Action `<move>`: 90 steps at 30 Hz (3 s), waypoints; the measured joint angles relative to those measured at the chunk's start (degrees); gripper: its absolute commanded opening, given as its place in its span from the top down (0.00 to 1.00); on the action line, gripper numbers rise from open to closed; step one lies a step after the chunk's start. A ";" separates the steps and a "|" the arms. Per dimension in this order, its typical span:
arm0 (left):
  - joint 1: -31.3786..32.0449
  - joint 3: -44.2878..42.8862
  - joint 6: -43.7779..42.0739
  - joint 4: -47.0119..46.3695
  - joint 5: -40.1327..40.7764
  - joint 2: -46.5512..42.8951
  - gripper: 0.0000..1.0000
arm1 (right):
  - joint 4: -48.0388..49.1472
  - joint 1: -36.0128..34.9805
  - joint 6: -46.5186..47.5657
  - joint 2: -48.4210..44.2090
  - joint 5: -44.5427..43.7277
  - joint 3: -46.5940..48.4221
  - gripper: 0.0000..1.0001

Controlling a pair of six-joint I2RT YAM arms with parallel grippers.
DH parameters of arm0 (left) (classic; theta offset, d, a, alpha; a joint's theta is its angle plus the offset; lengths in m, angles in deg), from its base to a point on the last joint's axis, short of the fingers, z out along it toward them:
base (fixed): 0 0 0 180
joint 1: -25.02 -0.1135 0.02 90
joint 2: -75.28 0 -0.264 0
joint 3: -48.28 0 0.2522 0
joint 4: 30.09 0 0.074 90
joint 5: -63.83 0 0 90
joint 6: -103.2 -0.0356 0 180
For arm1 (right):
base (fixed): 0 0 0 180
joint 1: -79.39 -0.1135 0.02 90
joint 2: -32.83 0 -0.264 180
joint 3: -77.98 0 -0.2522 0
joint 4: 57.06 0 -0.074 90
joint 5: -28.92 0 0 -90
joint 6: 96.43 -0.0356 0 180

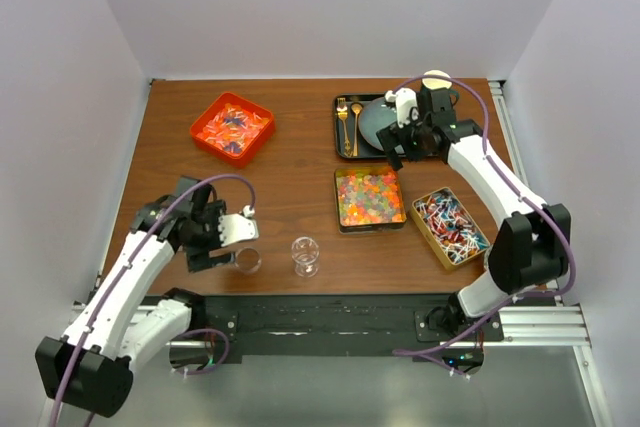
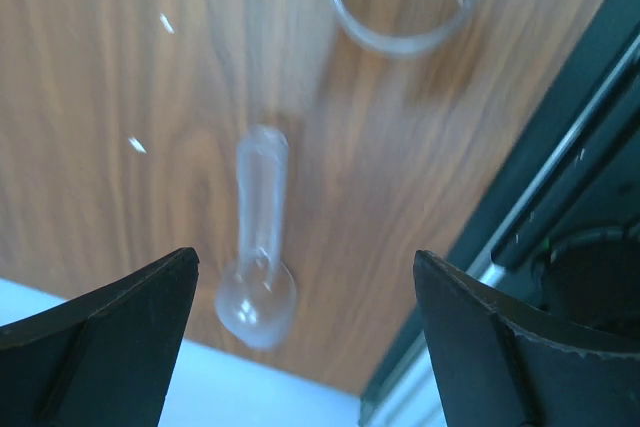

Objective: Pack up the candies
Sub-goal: Pick up the spatula from the center of the board.

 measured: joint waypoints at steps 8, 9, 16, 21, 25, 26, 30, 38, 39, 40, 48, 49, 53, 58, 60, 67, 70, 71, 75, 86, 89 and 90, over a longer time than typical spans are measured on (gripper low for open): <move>-16.81 -0.04 -7.93 -0.94 3.15 10.14 0.08 | 0.04 -0.02 -0.24 2.10 1.49 1.66 0.01; -20.70 -0.92 -9.57 -1.36 2.91 12.76 0.08 | -0.07 0.00 -0.24 2.10 1.60 1.66 0.01; -40.52 -7.63 -23.39 -2.86 2.69 22.58 0.08 | -0.11 -0.02 -0.22 2.10 2.43 1.51 0.01; -44.22 -6.73 -29.38 -4.63 3.15 23.45 0.08 | -0.15 -0.02 -0.20 2.08 2.47 1.51 0.01; -45.79 -5.09 -31.04 -8.37 3.69 26.60 0.10 | -0.66 -0.02 -0.15 2.08 2.45 1.53 0.01; -46.49 -5.09 -31.26 -9.35 3.69 27.91 0.10 | -0.90 -0.02 -0.15 2.08 2.45 1.55 0.01; -48.74 -4.98 -32.04 -12.50 3.65 31.95 0.12 | -1.77 -0.07 -0.11 2.10 2.45 2.10 0.01; -49.37 2.47 -35.39 -19.28 0.66 30.56 0.19 | -3.19 -1.42 0.57 4.00 1.97 6.01 0.01; -49.37 3.50 -35.80 -19.78 0.31 30.14 0.23 | -3.17 -1.51 0.68 4.35 1.97 6.34 0.01; -49.33 4.02 -35.95 -20.04 0.26 29.53 0.26 | -3.21 -1.62 0.83 4.66 1.90 6.56 0.01; -49.37 5.29 -35.98 -21.09 -1.29 27.91 0.54 | -3.58 -2.16 1.46 5.14 1.03 6.60 0.01; -49.37 4.90 -35.98 -20.65 -1.99 28.20 0.55 | -3.63 -2.19 1.60 5.14 1.09 6.60 0.01; -49.09 -2.23 -35.82 -14.01 -7.23 32.13 0.58 | -4.55 -2.23 3.13 5.14 3.04 7.39 0.01; -45.70 -22.16 -32.46 -2.64 -14.99 40.87 0.60 | -6.19 -2.32 5.55 5.05 9.16 10.84 0.02; -42.69 -29.79 -28.87 0.66 -18.23 44.22 0.60 | -6.25 -2.73 6.67 4.68 11.65 12.44 0.02; -29.44 -40.39 -14.64 6.67 -31.28 49.81 0.80 | -1.64 -11.15 14.47 -0.87 13.18 12.61 0.02; -27.54 -41.72 -9.42 7.43 -36.44 51.80 0.87 | 0.46 -15.43 16.41 -1.66 13.40 12.79 0.02; -27.50 -41.72 -8.24 7.52 -37.42 52.11 0.89 | 0.68 -15.98 16.55 -1.55 13.46 12.81 0.02; -27.67 -41.66 -3.93 7.74 -41.94 52.46 0.89 | 1.29 -16.94 16.76 -0.59 13.46 12.76 0.02; -26.36 -41.35 3.50 9.14 -53.88 53.05 0.89 | 10.60 -25.94 23.76 2.27 17.53 8.59 0.02; -25.11 -41.70 5.33 9.16 -55.74 53.05 0.89 | 12.20 -27.47 26.10 4.87 18.97 8.72 0.02; -24.59 -41.92 5.73 9.16 -56.19 53.05 0.89 | 12.46 -27.63 26.60 5.53 18.99 8.74 0.02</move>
